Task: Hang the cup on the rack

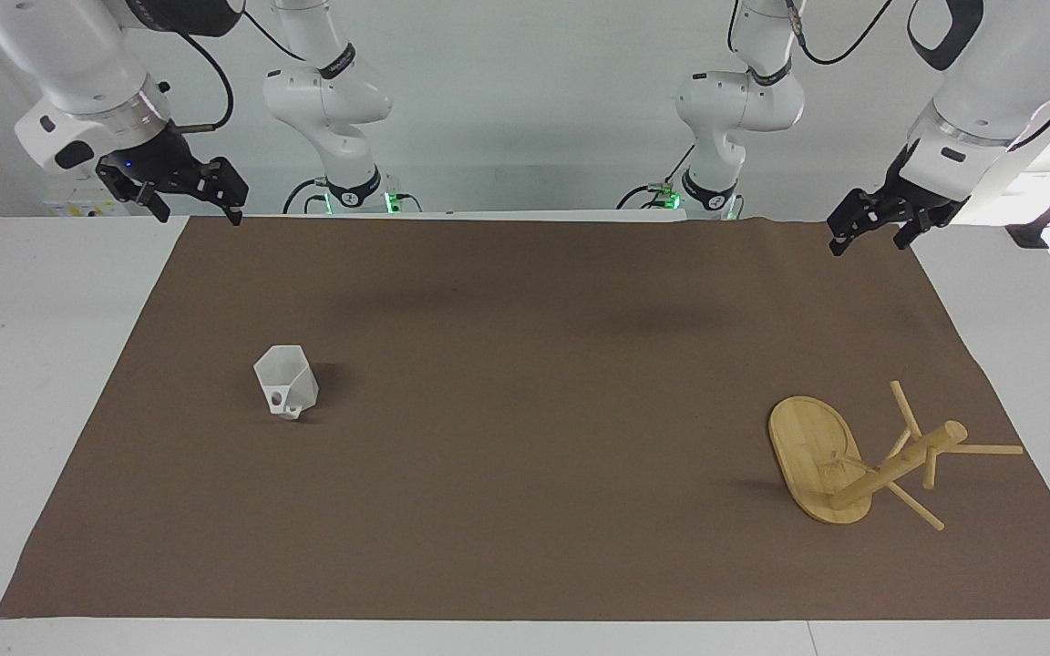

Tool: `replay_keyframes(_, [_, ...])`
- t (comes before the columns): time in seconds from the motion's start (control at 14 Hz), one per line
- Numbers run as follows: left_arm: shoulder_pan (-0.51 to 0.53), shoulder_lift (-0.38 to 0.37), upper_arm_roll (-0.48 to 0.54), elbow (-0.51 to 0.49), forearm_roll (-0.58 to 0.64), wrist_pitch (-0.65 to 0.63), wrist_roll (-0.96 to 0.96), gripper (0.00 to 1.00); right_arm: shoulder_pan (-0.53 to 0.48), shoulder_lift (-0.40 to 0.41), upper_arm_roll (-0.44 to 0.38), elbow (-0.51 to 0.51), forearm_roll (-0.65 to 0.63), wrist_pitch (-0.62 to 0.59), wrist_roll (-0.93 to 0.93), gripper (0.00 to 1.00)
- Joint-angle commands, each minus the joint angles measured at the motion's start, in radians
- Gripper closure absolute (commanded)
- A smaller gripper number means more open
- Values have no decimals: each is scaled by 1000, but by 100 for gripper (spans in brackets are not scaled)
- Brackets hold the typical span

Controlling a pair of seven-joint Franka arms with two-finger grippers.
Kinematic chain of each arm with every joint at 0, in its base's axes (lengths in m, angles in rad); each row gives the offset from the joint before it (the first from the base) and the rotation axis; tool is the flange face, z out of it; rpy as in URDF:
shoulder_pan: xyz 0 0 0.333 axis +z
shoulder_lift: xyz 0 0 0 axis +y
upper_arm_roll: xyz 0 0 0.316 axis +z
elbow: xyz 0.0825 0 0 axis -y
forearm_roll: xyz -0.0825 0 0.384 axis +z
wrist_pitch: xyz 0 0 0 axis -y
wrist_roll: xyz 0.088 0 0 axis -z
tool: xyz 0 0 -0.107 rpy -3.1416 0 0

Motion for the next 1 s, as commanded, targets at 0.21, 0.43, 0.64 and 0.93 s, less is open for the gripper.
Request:
replay_keyframes(0.21, [4, -16, -6, -11, 19, -4, 0, 0, -10, -19, 4, -20, -17, 16, -13, 0])
replay_keyframes(0.43, [4, -16, -6, -11, 19, -4, 0, 0, -27, -20, 4, -25, -3, 7, -29, 0])
replay_keyframes(0.64, [4, -16, -6, -11, 19, -4, 0, 0, -47, -17, 1, -25, 14, 93, -432, 0])
replay_keyframes(0.93, [4, -16, -6, -11, 19, -4, 0, 0, -198, 33, 0, -14, 137, 143, -920, 0])
